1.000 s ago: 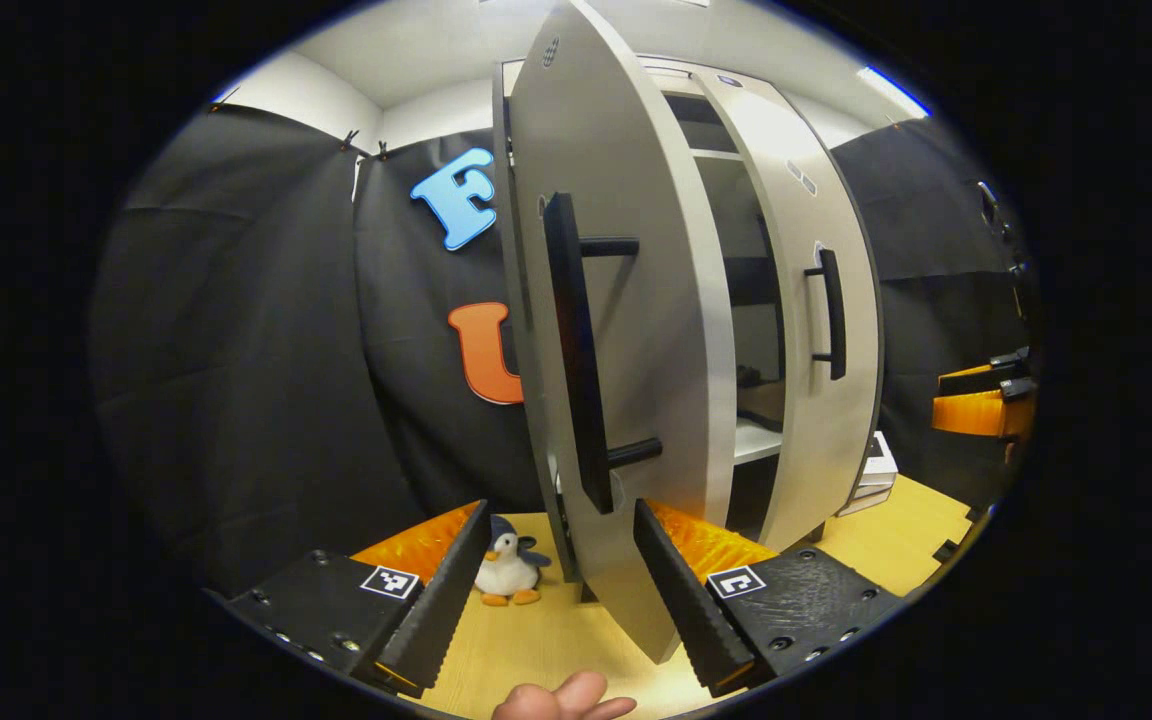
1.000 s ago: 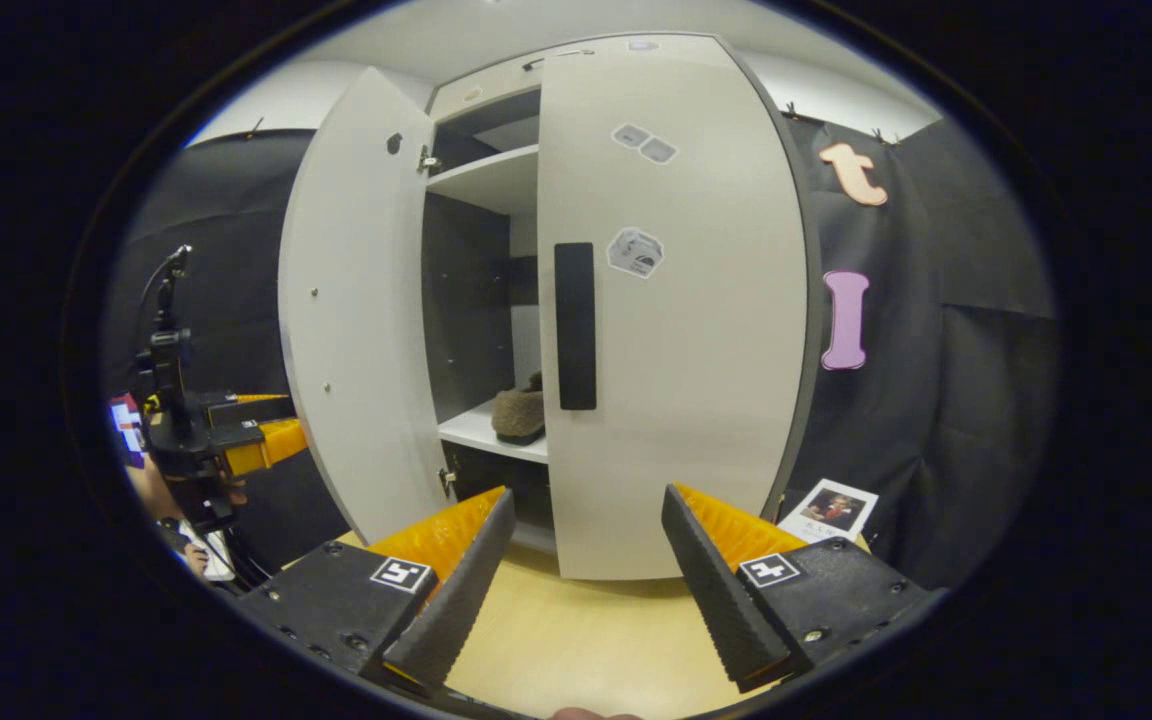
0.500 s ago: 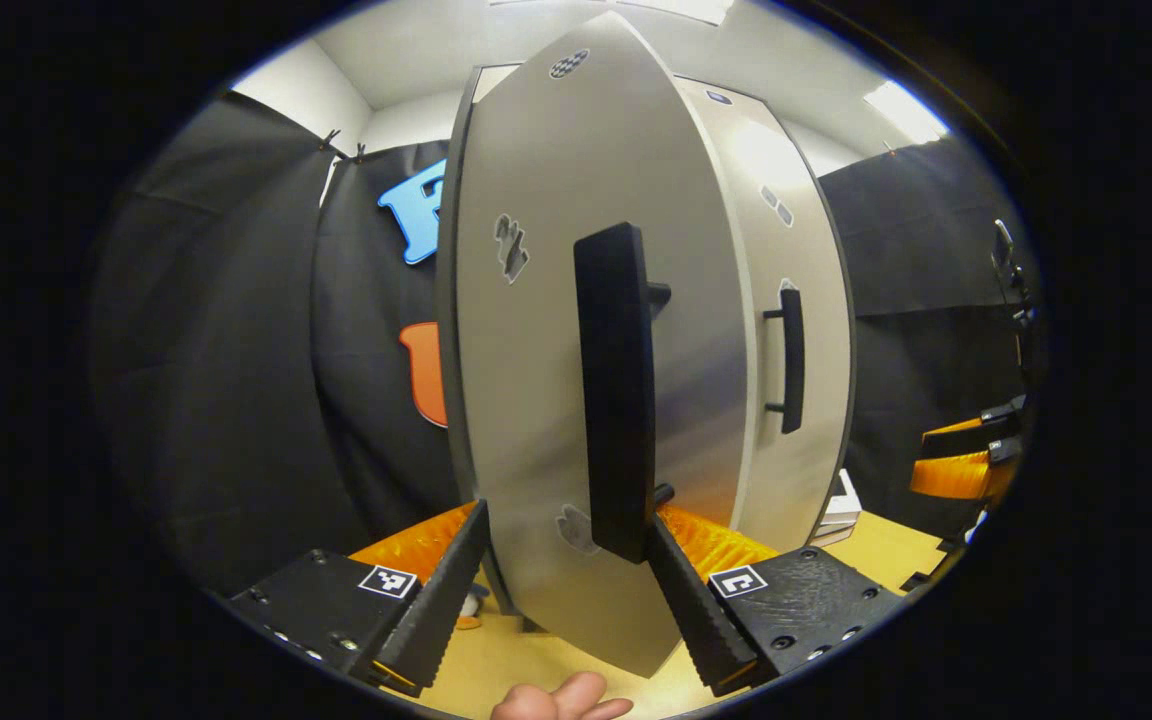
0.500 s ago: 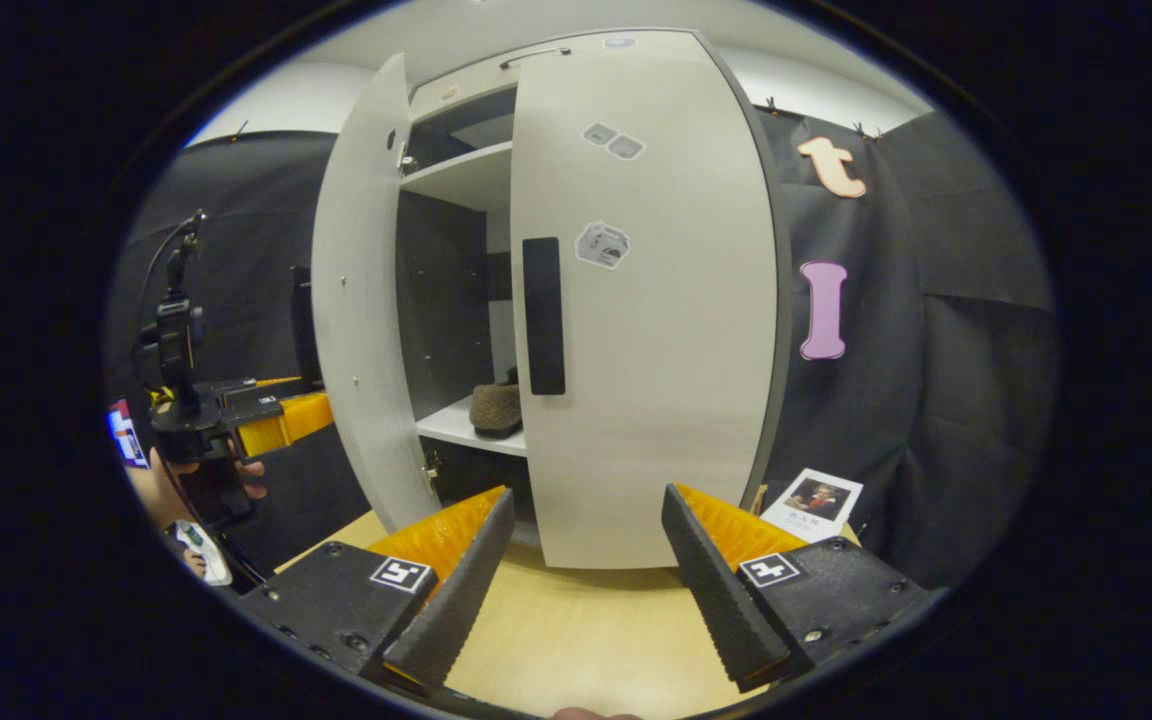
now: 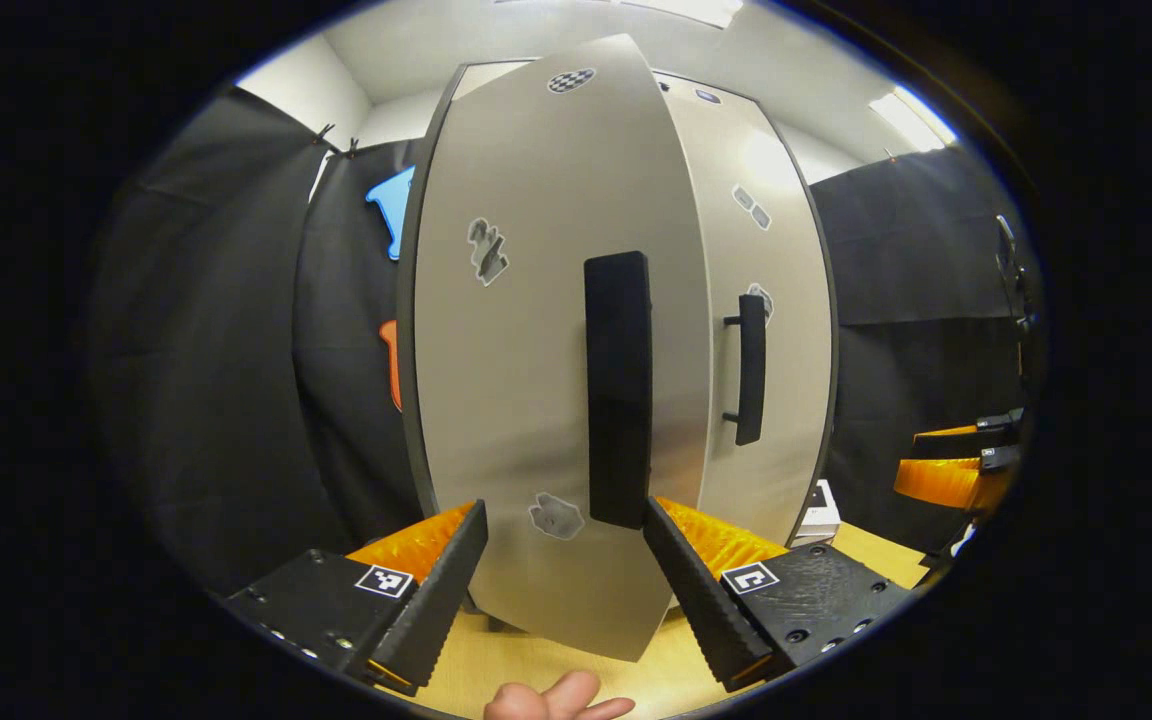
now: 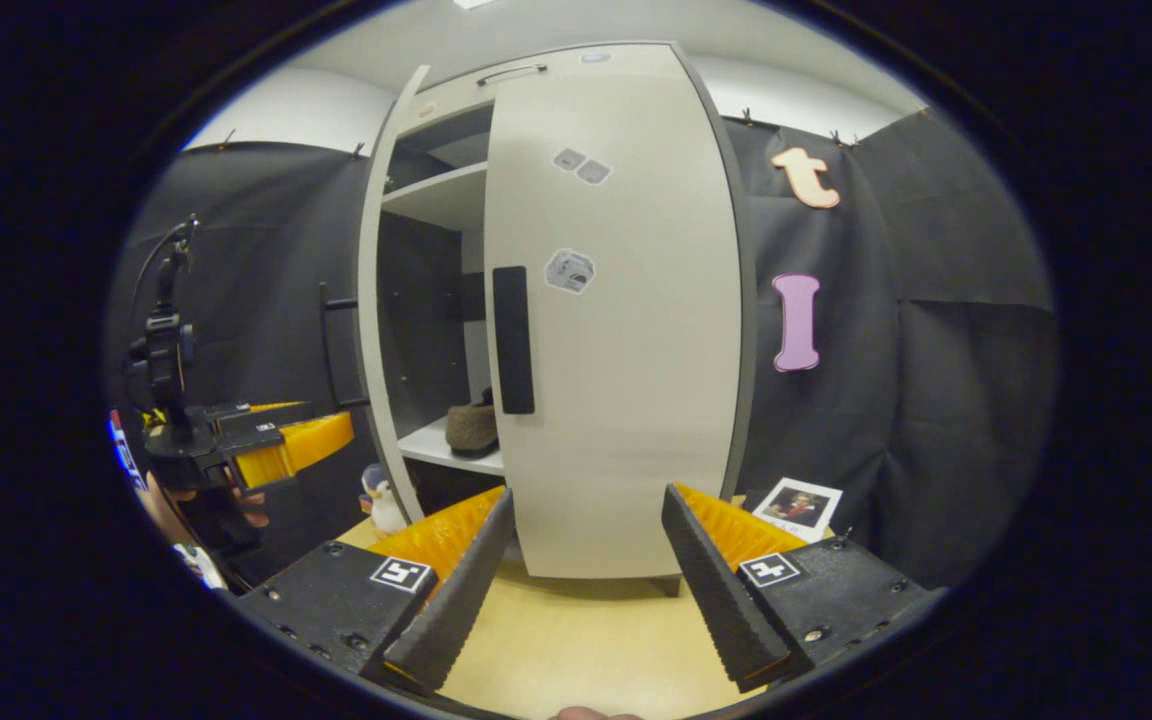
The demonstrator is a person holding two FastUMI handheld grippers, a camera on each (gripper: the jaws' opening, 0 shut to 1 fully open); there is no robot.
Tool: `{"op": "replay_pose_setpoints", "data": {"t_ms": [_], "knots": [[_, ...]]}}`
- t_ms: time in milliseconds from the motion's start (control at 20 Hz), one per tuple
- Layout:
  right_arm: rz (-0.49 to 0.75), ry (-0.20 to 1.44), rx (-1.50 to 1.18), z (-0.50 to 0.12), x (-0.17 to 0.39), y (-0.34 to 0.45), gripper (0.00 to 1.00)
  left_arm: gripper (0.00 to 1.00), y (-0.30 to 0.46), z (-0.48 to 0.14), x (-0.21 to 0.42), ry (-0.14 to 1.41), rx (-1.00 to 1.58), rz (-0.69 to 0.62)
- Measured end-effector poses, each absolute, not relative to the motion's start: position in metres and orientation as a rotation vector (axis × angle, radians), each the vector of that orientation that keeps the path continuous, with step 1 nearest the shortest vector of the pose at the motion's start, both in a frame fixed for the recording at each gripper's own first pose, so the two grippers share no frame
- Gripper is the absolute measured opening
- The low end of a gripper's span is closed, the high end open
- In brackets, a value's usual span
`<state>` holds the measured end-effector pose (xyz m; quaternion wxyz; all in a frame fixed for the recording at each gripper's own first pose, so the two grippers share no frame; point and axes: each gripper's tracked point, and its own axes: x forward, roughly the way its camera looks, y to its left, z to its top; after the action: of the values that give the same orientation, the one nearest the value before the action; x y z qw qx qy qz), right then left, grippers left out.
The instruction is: Grab one shoe with the right hand and put it into the shoe cabinet, grab the other shoe with the left hand and put it into the shoe cabinet; then close the right door with the right hand and the left door with the left hand.
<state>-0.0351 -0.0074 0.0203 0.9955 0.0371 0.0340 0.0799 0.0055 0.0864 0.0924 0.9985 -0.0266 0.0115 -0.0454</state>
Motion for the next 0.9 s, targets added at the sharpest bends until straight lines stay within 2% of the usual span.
{"op": "replay_pose_setpoints", "data": {"t_ms": [50, 250, 300, 350, 750, 800, 900], "knots": [[0.147, 0.06, 0.074, 0.022, -0.035, -0.01, 0.97, 0.96, 0.087, 0.092, 0.004, 0.028, -0.067, -0.09], [0.112, 0.024, 0.083, 0.031, -0.035, -0.016, 0.97, 0.96, 0.099, 0.09, -0.001, 0.034, -0.058, -0.032], [0.109, 0.021, 0.087, 0.031, -0.034, -0.017, 0.97, 1.0, 0.101, 0.089, -0.001, 0.038, -0.064, -0.028], [0.106, 0.02, 0.091, 0.031, -0.035, -0.017, 0.97, 0.96, 0.102, 0.089, -0.002, 0.043, -0.08, -0.028], [0.091, 0.037, 0.119, 0.025, -0.034, -0.022, 0.97, 0.95, 0.108, 0.087, -0.004, 0.061, -0.145, -0.019], [0.089, 0.03, 0.119, 0.027, -0.035, -0.023, 0.94, 0.95, 0.106, 0.087, -0.005, 0.062, -0.15, -0.025], [0.087, 0.021, 0.116, 0.029, -0.036, -0.025, 0.97, 0.95, 0.108, 0.086, -0.007, 0.061, -0.135, -0.018]]}}
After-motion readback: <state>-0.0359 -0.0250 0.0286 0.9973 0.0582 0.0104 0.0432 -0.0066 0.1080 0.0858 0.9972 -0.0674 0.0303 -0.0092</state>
